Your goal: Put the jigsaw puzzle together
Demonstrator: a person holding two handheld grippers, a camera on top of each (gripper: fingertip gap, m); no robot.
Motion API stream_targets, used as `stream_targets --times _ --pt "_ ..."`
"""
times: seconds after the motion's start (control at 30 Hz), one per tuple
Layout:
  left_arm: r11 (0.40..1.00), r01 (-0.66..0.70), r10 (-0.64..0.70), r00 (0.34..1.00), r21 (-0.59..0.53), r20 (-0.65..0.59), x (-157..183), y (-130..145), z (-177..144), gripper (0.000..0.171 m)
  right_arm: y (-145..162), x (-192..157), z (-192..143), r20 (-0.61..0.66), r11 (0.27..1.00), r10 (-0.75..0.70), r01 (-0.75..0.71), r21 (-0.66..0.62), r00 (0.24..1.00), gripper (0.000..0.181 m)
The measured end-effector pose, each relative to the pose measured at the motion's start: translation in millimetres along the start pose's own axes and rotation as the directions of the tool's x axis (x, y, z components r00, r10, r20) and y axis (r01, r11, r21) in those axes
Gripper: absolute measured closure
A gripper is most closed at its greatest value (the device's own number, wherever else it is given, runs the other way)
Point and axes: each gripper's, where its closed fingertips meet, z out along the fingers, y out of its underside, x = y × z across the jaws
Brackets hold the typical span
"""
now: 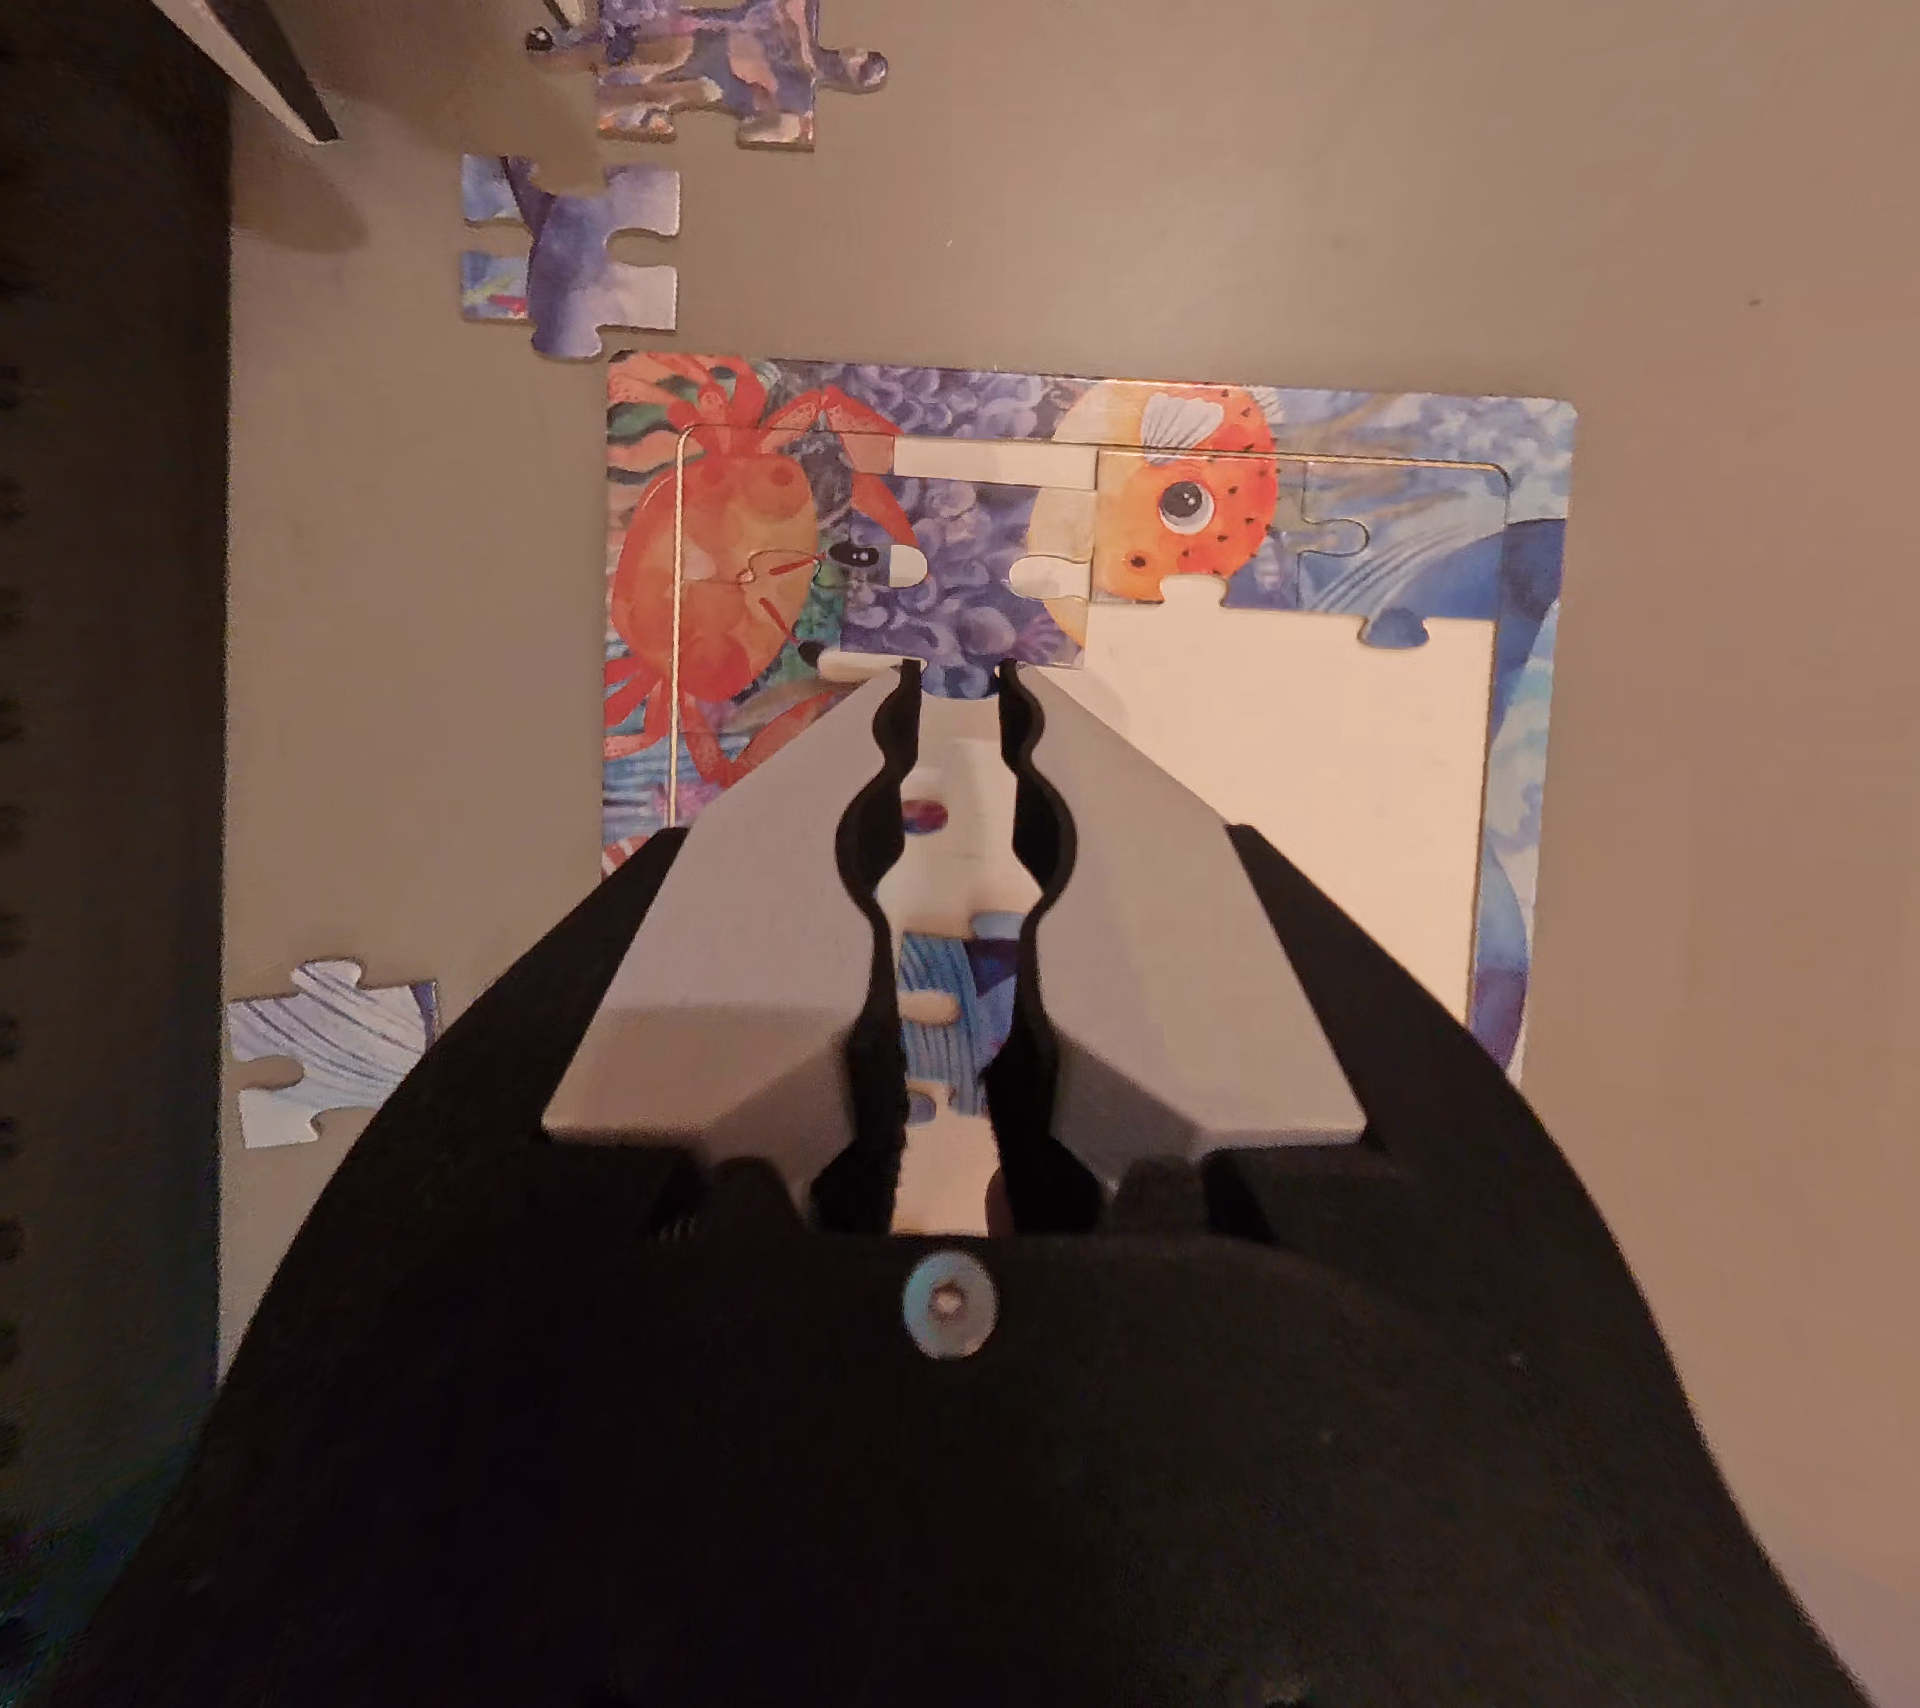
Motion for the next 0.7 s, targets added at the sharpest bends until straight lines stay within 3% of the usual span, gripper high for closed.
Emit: stream_targets --times 0.2,0.7 --pt "1.000 -0.005 0.005 1.000 0.022 -0.008 -2.2 1.8 0.6 0.123 -1.8 -0.1 19.2 0.048 0.998 0.010 -0.008 -0.060 0.999 0.168" --pt "0.999 -0.027 0.027 1.000 0.017 -0.003 -1.7 3.9 2.9 0.124 0.1 5.4 31.2 0.103 0.990 0.054 -0.040 -0.138 0.993 0.168"
